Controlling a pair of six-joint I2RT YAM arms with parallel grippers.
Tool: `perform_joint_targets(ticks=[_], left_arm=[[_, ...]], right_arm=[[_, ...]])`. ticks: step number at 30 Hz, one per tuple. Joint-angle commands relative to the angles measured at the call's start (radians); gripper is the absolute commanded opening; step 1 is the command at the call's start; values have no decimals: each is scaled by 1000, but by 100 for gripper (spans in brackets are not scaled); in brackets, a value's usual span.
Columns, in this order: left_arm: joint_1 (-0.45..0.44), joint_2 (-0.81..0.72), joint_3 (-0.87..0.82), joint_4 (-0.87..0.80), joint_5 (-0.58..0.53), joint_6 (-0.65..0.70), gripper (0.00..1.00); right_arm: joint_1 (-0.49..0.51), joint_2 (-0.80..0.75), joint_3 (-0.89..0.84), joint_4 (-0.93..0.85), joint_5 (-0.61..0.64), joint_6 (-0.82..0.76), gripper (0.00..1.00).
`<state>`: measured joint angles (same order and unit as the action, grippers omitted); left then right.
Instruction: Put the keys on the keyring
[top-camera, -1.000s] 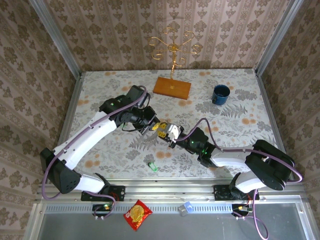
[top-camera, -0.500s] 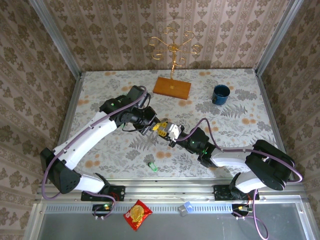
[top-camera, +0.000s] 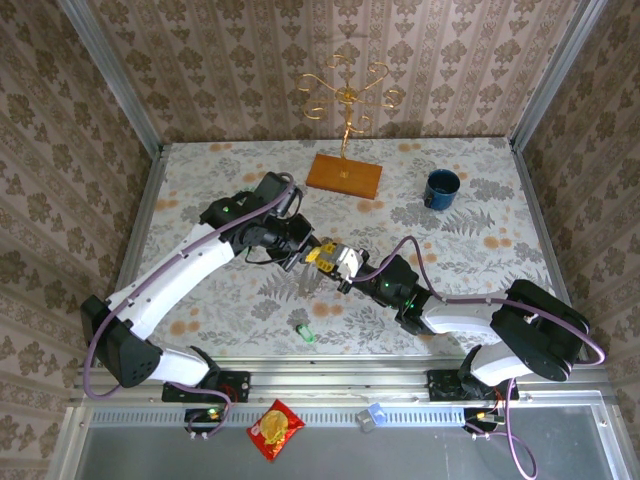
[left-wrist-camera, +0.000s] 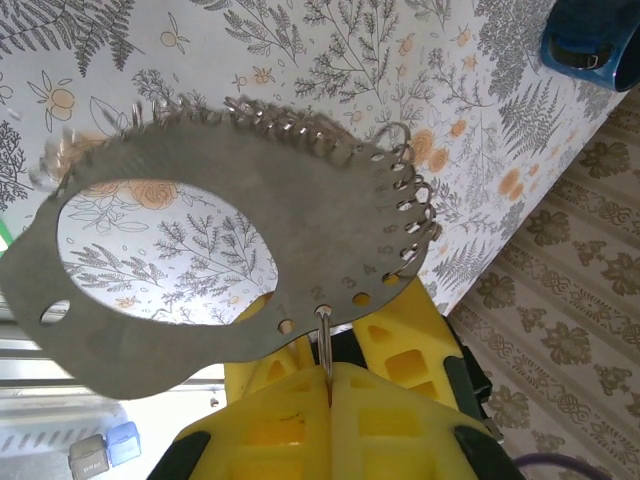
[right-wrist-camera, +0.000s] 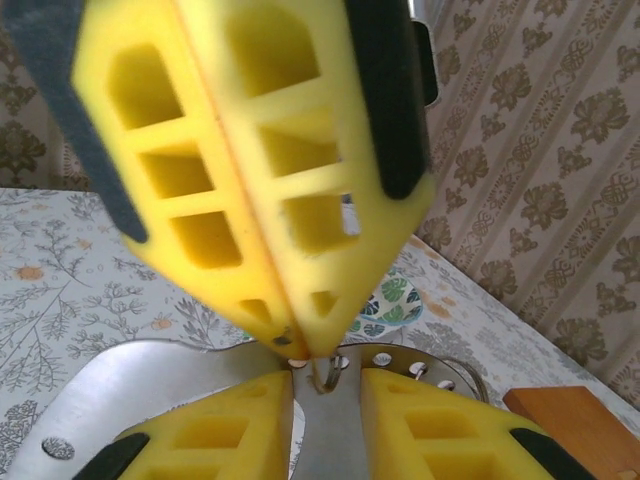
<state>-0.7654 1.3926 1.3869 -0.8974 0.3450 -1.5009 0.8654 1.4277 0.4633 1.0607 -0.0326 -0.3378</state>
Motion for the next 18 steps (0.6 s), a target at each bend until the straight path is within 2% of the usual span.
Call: perform_joint_targets(ticks=[1, 11, 18], left_arm=[[-7, -4, -9, -26, 17, -50, 0], [-6, 0, -15, -16, 22, -61, 0], [-8, 0, -17, -1, 28, -72, 0]], right_arm=[[6, -12, -5, 52, 45, -6, 26], [7, -9, -17, 113, -29, 13, 23], [6, 7, -4, 107, -19, 11, 18]])
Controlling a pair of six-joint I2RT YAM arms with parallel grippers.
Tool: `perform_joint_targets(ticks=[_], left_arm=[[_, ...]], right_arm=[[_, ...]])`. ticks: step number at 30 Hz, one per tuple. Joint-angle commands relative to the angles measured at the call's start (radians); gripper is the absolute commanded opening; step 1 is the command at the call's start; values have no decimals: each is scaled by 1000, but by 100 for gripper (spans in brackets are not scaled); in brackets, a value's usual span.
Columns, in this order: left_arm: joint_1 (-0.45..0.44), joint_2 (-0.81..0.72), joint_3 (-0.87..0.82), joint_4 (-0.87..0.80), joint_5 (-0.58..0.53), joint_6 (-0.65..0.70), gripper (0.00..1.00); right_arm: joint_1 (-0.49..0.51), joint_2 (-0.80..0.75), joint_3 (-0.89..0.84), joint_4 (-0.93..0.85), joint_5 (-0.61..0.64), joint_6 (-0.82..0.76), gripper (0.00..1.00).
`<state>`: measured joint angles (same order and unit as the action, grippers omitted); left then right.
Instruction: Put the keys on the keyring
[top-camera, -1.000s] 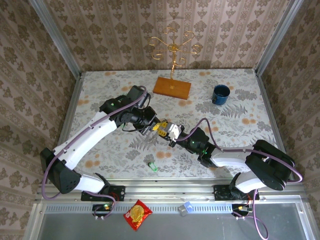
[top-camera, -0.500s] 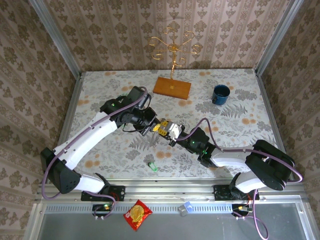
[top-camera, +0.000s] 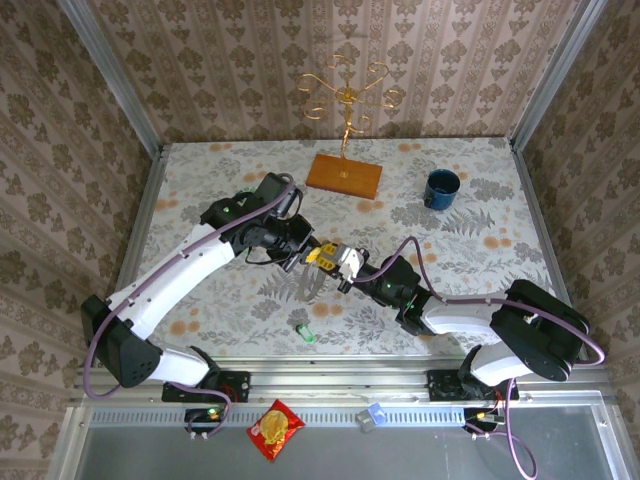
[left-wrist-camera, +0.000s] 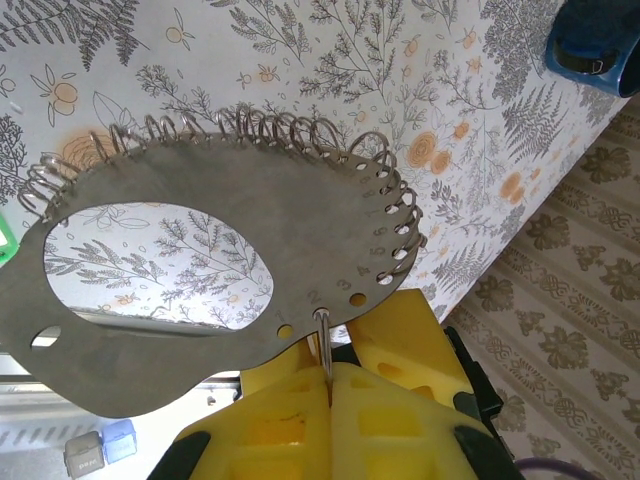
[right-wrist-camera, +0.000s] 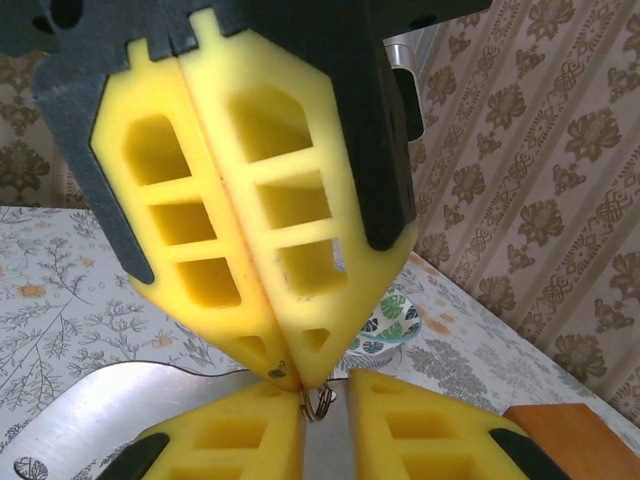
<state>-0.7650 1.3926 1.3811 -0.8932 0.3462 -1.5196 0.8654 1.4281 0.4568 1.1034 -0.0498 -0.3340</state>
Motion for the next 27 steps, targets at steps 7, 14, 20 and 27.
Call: perform_joint_targets(ticks=[7, 14, 20, 27], left_arm=[[-10, -1, -17, 15, 36, -56, 0], [18, -43, -32, 59, -48, 41, 32], [71, -145, -109, 249, -257, 363, 49], [78, -349, -339, 586, -399, 1105, 50]], right_arm=[[7, 14, 15, 62, 16, 6, 3], [5, -13, 10, 15, 14, 13, 0], [-11, -67, 0, -73, 8, 45, 0], [-50, -148, 30, -276, -64, 56, 0]])
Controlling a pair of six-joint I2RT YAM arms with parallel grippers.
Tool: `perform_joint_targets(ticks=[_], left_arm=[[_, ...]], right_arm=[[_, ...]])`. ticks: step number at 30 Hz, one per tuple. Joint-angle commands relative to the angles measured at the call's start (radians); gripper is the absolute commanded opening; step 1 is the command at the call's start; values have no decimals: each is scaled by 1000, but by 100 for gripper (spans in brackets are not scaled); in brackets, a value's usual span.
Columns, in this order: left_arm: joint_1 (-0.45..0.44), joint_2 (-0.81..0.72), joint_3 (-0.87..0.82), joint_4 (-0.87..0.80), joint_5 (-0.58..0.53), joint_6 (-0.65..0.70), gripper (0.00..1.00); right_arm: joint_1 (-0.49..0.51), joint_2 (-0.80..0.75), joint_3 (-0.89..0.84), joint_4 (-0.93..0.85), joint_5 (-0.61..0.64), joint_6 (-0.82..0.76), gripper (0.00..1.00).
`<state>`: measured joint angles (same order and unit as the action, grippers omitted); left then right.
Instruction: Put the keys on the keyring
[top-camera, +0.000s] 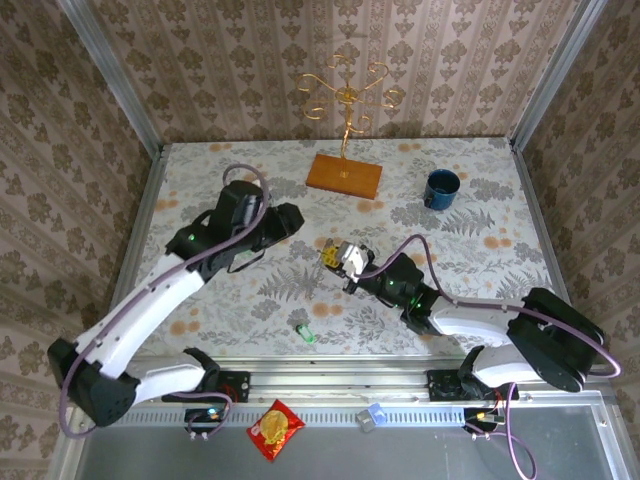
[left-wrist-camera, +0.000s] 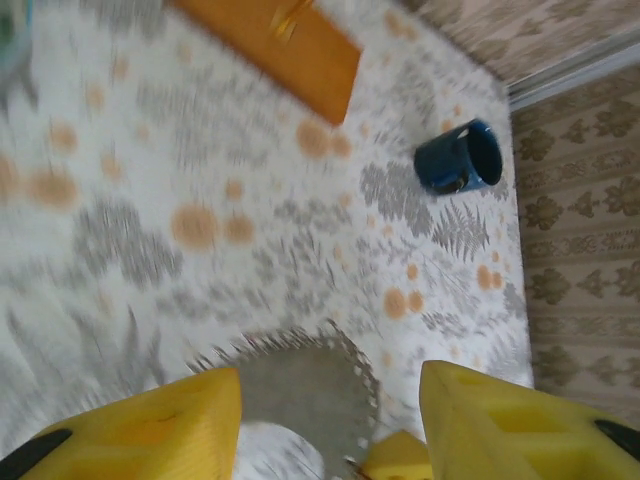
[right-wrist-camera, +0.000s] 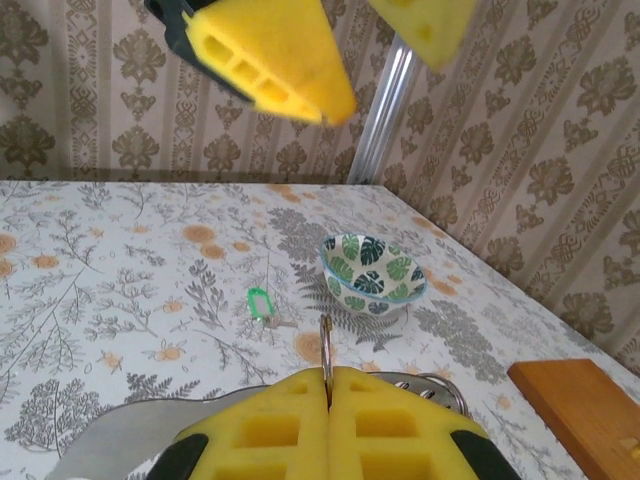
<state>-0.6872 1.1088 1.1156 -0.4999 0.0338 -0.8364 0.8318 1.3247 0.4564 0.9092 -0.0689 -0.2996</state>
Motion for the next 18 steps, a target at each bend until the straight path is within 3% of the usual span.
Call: perform_joint_targets(ticks=[1, 5, 11, 13, 18], left_arm=[[0, -104, -136, 271, -74, 535, 49], [1, -225, -327, 471, 51, 981, 50], [-2, -218, -393, 348, 332, 1542, 48], [-7, -200, -414, 360, 395, 1636, 46], [-9, -146, -459, 504, 512, 1617, 42]], right_arm=[[-27, -60, 41, -121, -70, 20, 0], [-79, -113, 91, -310, -191, 0, 0], [-110, -171, 177, -575, -273, -111, 0], [-110, -180, 207, -652, -284, -149, 0], [-109, -192, 250, -739, -307, -227, 0]])
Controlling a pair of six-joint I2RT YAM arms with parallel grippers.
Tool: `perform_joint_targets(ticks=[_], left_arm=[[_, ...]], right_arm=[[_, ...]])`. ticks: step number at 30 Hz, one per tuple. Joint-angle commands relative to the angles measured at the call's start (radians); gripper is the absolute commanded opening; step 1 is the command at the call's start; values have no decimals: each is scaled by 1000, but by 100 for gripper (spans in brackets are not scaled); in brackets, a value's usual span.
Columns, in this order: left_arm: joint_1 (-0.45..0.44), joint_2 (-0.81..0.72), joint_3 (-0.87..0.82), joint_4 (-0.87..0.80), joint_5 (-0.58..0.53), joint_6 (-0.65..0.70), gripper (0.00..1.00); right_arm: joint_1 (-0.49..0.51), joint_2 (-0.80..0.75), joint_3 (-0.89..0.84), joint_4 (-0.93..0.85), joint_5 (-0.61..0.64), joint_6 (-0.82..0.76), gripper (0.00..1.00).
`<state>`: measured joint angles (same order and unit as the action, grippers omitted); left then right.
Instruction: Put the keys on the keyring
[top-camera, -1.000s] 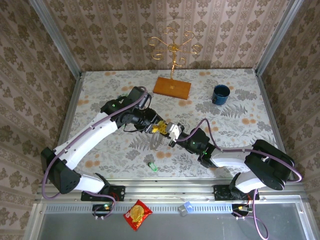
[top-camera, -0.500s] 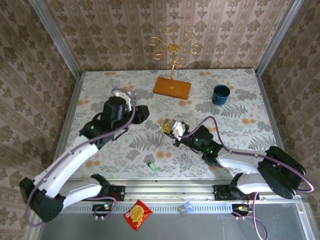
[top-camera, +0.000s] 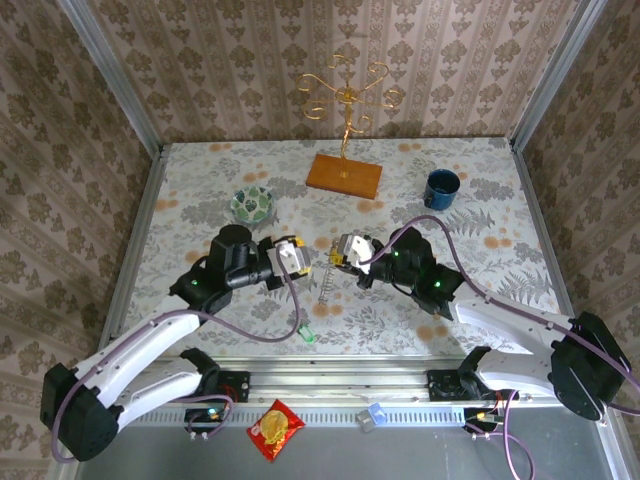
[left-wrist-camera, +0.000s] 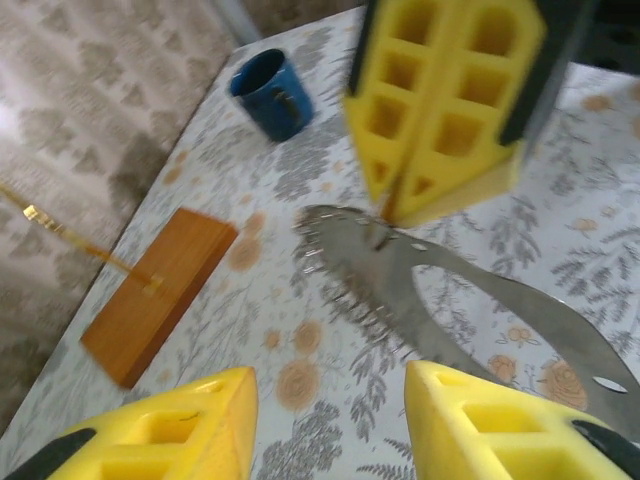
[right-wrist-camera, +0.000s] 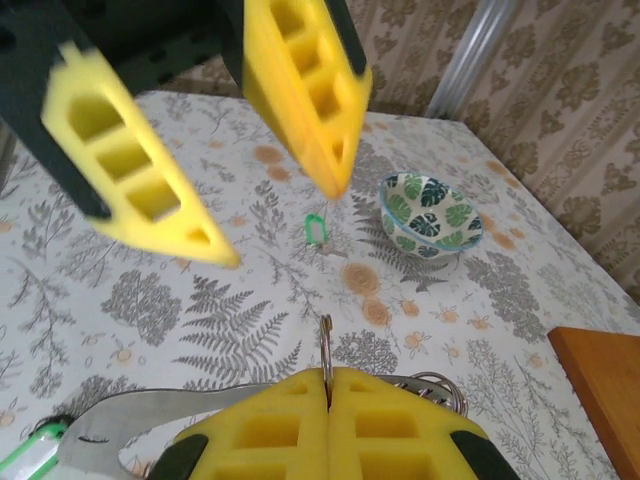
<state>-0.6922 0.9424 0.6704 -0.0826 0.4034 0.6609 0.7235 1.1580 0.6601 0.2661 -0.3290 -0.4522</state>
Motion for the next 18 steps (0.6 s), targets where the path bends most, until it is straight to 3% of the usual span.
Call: perform_joint_targets(ticks=[1, 8, 18], left_arm=[[-4, 31, -12, 87, 172, 113, 41], [-4, 97, -20, 138, 280, 63, 30], [-2, 129, -27, 190, 328, -15, 26]], right_arm=[[0, -24, 58, -115, -51, -87, 0], [2, 1, 115, -193, -93, -123, 0], [20, 26, 154, -250, -120, -167, 0]])
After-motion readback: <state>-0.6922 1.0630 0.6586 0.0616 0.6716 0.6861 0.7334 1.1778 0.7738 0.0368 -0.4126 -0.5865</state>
